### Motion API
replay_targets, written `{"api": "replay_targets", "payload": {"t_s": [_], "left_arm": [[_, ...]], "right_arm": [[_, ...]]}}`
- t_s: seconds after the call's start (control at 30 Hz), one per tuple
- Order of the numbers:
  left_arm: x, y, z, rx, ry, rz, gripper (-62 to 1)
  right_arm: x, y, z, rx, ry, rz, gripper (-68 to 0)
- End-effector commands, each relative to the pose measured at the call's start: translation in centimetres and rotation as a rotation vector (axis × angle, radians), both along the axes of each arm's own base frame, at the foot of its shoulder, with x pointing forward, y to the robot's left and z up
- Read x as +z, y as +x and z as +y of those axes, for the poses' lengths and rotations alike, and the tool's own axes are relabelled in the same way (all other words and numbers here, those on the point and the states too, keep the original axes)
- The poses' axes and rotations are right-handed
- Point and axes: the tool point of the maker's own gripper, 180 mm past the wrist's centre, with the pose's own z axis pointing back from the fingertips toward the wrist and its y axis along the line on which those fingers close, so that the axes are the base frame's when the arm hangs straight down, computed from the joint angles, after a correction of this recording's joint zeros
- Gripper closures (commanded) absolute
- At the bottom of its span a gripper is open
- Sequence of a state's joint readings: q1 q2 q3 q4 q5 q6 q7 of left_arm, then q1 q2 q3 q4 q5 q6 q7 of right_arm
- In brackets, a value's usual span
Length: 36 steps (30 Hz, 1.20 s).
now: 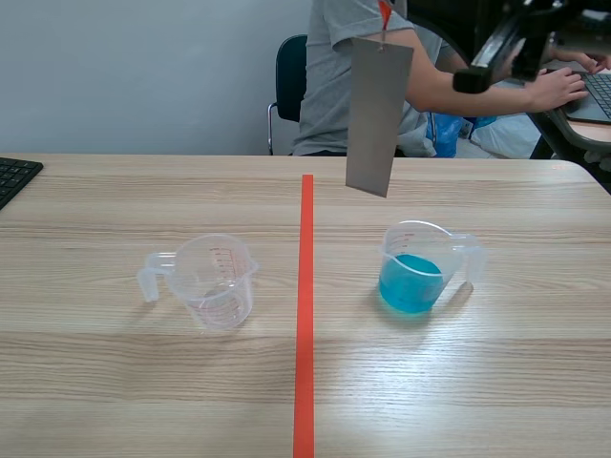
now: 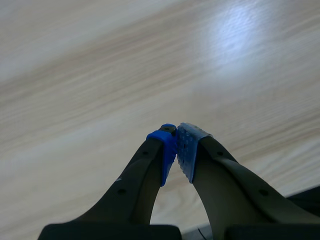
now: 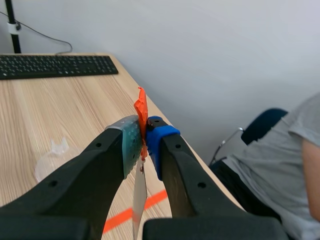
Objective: Do the redox reaction experiment.
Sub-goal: 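Put the plate into the left beaker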
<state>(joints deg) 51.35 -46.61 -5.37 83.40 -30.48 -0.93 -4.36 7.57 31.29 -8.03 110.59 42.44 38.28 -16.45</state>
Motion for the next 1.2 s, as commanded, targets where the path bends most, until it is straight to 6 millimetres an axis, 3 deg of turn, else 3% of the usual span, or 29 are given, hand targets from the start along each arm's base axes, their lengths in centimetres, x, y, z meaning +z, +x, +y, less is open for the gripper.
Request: {"api": "replay_targets", "payload": {"t_s": [0.0,0.2,0.37,0.73,1.17], "left_arm": [[-0.2,-0.8,-0.3,0.037,-0.021,-0.002,-3.6],[-2.0,-6.1,-0.6,0.138,-0.056,0.099,-3.6],[-2.9,-8.9,-1.1,0.210,-0.083,0.147,-3.6],[-4.0,-11.0,-1.5,0.304,-0.110,0.180,-3.6],[-4.3,-12.0,-2.1,0.345,-0.132,0.190,-3.6]], "right_arm": [[1.6,0.0,0.5,0.015,0.023,-0.045,-1.7],[1.8,0.0,3.4,0.064,0.048,-0.052,-1.7],[1.3,-0.4,5.8,0.119,0.058,-0.054,-1.7],[-0.4,-0.6,10.4,0.174,0.062,-0.044,-1.7],[-3.3,-0.8,14.5,0.224,0.056,0.004,-1.7]]}}
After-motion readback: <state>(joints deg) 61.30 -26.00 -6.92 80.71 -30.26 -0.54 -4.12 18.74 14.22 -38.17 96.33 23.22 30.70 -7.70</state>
